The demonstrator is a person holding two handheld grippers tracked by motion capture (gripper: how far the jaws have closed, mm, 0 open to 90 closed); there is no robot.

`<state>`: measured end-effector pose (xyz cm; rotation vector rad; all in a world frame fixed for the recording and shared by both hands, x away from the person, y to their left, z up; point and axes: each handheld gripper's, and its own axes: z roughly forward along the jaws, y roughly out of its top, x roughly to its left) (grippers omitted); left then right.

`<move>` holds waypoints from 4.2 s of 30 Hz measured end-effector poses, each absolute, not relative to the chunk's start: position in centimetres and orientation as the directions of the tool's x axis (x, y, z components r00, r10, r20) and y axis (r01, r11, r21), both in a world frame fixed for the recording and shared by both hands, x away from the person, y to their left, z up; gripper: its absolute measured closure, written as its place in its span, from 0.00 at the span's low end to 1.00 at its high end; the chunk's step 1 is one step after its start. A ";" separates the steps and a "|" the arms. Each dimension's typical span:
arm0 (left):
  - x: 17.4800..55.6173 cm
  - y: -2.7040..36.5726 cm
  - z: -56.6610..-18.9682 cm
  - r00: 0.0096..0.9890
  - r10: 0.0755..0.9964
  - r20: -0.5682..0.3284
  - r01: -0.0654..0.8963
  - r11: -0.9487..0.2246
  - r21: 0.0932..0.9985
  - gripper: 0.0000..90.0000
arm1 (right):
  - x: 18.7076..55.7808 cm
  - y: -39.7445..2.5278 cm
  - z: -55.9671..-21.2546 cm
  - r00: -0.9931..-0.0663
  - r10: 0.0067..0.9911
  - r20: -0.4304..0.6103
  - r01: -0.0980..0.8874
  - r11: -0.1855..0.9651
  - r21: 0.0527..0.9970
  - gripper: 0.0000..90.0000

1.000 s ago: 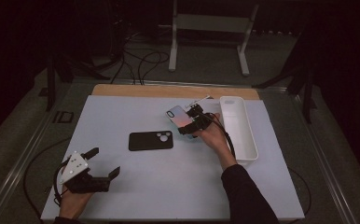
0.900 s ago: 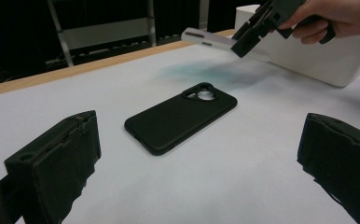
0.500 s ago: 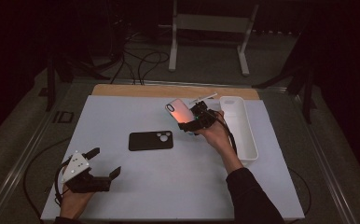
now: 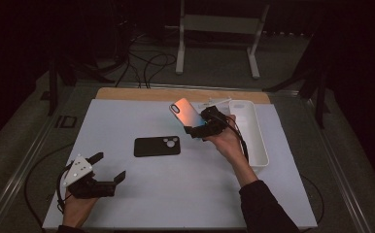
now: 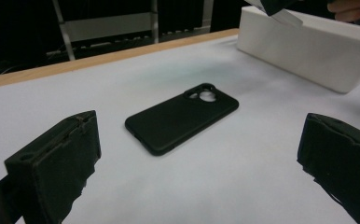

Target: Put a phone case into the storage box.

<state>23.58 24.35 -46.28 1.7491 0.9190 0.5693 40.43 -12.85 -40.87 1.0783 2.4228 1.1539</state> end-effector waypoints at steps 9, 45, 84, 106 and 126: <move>24.0 23.9 -45.4 0.598 0.800 -0.046 0.305 -0.174 0.936 0.00 | 38.7 -13.3 -40.3 -0.702 0.706 0.091 0.483 0.378 0.790 0.19; 27.7 17.6 -41.7 0.699 0.712 -0.070 0.300 -0.203 0.932 0.07 | 32.5 -12.1 -41.6 -0.756 0.641 0.134 0.389 0.276 0.879 0.19; 29.9 12.4 -41.1 0.737 0.625 -0.257 0.414 -0.117 0.903 0.87 | 29.8 -7.7 -42.5 -0.772 0.631 0.078 0.282 0.230 0.931 0.19; 29.7 12.6 -41.1 0.719 0.666 -0.199 0.400 -0.163 0.902 0.95 | 30.1 -8.2 -43.4 -0.769 0.638 0.043 0.318 0.324 0.891 0.11; 29.5 12.7 -41.8 0.699 0.691 -0.187 0.403 -0.164 0.900 0.95 | 30.4 -9.7 -40.9 -0.763 0.646 0.028 0.301 0.316 0.899 0.12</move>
